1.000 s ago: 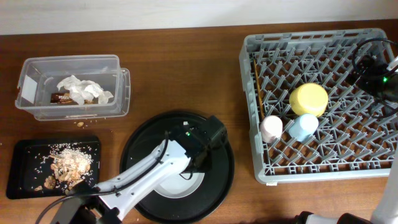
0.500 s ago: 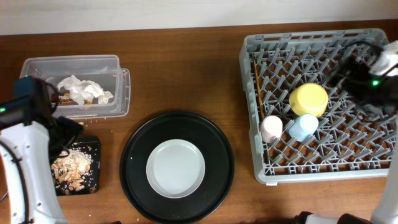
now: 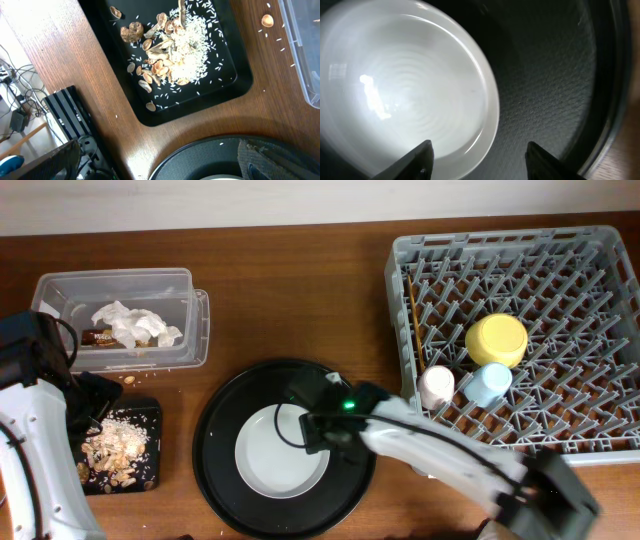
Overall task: Sort waste into correct bins and load items into the dishwasher rack
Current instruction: 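Grasp the white plate rim with the right gripper and lift, then carry the plate into the rack and stand it upright at the left edge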
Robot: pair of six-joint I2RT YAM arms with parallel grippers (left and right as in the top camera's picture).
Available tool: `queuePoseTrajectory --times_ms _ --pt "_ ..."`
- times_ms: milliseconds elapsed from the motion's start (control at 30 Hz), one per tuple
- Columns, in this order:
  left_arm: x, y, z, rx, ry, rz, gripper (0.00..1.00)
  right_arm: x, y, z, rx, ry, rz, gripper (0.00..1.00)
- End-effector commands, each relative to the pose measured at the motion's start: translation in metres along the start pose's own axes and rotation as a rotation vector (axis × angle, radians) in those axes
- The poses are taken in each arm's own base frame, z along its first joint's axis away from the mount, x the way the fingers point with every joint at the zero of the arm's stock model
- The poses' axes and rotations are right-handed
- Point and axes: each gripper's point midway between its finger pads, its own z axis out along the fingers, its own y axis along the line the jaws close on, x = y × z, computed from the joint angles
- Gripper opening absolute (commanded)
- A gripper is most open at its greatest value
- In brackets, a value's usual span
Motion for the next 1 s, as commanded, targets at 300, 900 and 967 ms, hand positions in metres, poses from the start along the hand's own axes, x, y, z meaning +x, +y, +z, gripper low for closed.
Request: queuePoseTrajectory --times_ms 300,900,967 --pt "-0.002 0.002 -0.004 0.007 -0.014 0.001 0.99 0.018 -0.012 0.072 0.125 0.11 0.129 0.08" --pt "-0.002 0.002 -0.004 0.007 -0.014 0.001 0.99 -0.162 -0.287 -0.209 0.757 -0.582 0.617 0.04" --pt "-0.002 0.002 -0.004 0.007 -0.014 0.001 0.99 -0.171 -0.297 -0.206 0.829 -0.616 0.625 0.04"
